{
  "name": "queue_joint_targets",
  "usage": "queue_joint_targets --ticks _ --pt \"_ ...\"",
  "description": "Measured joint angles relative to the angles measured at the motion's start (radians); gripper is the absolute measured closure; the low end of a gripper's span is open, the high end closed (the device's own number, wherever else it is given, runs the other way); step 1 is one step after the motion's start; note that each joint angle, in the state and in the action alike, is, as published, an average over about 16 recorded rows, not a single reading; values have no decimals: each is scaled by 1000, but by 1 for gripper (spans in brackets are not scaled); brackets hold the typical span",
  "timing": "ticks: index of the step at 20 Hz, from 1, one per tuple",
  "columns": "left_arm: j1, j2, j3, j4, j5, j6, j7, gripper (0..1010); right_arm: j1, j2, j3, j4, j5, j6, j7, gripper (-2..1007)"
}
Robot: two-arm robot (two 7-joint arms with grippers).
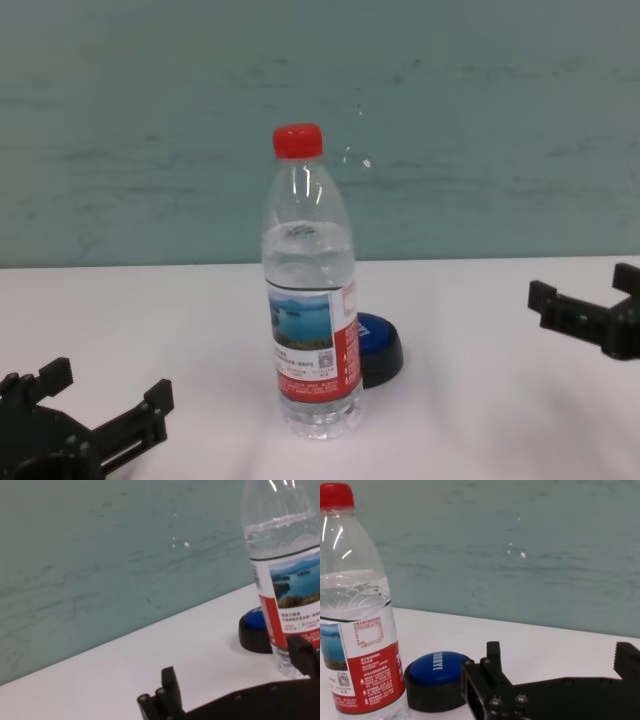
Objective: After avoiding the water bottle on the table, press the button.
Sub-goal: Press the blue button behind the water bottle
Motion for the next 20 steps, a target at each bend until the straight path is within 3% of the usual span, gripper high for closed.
queue_joint_targets --ticks 6,11,16,20 --pt "0 0 0 0 0 0 0 10 52 51 11 53 79 8 117 1" --pt "0 0 0 0 0 0 0 10 114 87 3 120 146 6 207 1" --pt "0 0 0 0 0 0 0 10 183 107 -15 191 190 3 268 1" --pt "0 0 0 0 0 0 0 10 242 113 -39 245 206 4 295 1"
